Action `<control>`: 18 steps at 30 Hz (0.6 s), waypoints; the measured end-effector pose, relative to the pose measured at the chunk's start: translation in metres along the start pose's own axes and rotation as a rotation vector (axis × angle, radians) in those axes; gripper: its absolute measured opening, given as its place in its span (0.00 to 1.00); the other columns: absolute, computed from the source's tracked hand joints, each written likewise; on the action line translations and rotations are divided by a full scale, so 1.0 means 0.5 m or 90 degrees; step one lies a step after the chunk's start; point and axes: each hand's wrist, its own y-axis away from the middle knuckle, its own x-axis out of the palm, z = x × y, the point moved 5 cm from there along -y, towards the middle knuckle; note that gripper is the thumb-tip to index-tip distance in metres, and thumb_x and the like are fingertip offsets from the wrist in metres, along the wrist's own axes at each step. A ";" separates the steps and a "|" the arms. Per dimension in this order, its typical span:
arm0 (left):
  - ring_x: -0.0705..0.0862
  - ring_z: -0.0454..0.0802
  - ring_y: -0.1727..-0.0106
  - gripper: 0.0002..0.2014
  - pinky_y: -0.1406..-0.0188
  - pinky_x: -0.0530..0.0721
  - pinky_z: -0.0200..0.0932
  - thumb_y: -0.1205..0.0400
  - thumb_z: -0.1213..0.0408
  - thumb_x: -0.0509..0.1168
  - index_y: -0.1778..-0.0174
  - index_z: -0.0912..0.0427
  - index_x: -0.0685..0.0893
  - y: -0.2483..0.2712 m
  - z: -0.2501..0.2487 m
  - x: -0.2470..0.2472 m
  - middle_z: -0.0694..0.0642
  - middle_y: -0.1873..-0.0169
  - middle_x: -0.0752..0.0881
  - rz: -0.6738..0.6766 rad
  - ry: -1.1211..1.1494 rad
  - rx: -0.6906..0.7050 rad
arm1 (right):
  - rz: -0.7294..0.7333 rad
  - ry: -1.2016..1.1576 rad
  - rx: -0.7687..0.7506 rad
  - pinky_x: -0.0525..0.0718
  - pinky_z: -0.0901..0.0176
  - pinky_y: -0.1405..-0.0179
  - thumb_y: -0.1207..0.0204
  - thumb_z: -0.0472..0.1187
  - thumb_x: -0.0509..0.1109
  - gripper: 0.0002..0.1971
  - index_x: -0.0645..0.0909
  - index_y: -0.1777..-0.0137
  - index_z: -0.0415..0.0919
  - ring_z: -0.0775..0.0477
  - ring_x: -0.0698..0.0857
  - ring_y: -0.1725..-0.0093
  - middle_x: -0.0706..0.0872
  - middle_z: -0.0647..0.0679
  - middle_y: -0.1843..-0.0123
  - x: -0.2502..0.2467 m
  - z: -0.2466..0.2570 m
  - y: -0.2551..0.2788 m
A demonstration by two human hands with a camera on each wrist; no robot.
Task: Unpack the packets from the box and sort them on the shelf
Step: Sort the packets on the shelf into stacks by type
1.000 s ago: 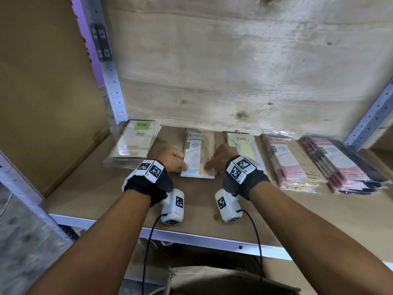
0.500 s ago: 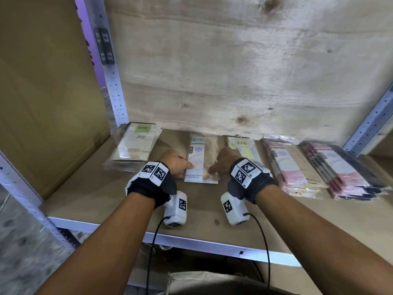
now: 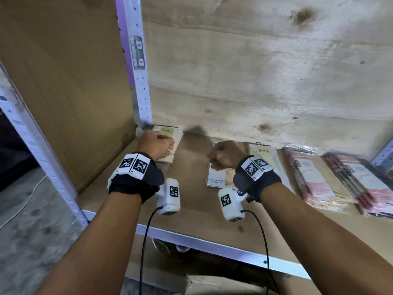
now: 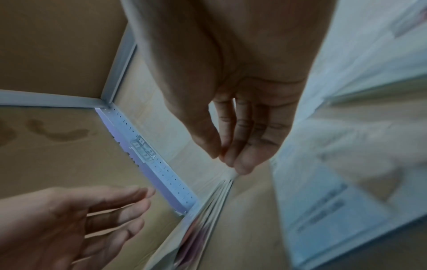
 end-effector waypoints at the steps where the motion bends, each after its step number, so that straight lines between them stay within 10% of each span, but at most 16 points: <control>1: 0.79 0.45 0.80 0.10 0.80 0.76 0.33 0.20 0.73 0.67 0.68 0.60 0.83 0.001 0.001 -0.012 0.58 0.71 0.84 0.000 0.001 0.003 | 0.012 -0.021 0.007 0.84 0.57 0.74 0.22 0.30 0.73 0.07 0.80 0.61 0.35 0.46 0.82 0.76 0.84 0.39 0.69 0.019 0.005 -0.009; 9: 0.83 0.53 0.70 0.07 0.62 0.83 0.45 0.21 0.70 0.67 0.64 0.62 0.87 0.000 0.020 -0.092 0.57 0.68 0.88 -0.042 -0.044 0.028 | 0.042 -0.094 0.034 0.93 0.47 0.61 0.22 0.44 0.76 0.12 0.85 0.47 0.34 0.45 0.89 0.73 0.89 0.37 0.59 0.155 0.068 -0.069; 14: 0.85 0.49 0.71 0.09 0.61 0.87 0.44 0.22 0.66 0.69 0.68 0.55 0.86 -0.006 0.025 -0.112 0.53 0.70 0.89 -0.050 -0.059 0.026 | 0.076 -0.092 0.054 0.88 0.64 0.68 0.26 0.45 0.78 0.27 0.79 0.30 0.33 0.39 0.91 0.50 0.88 0.33 0.39 0.213 0.070 -0.088; 18: 0.84 0.49 0.71 0.09 0.61 0.87 0.43 0.21 0.66 0.69 0.68 0.55 0.86 -0.006 0.029 -0.112 0.53 0.69 0.89 -0.044 -0.063 0.019 | 0.067 -0.084 0.092 0.88 0.46 0.41 0.29 0.38 0.82 0.09 0.88 0.56 0.33 0.38 0.88 0.55 0.90 0.37 0.54 0.215 0.058 -0.095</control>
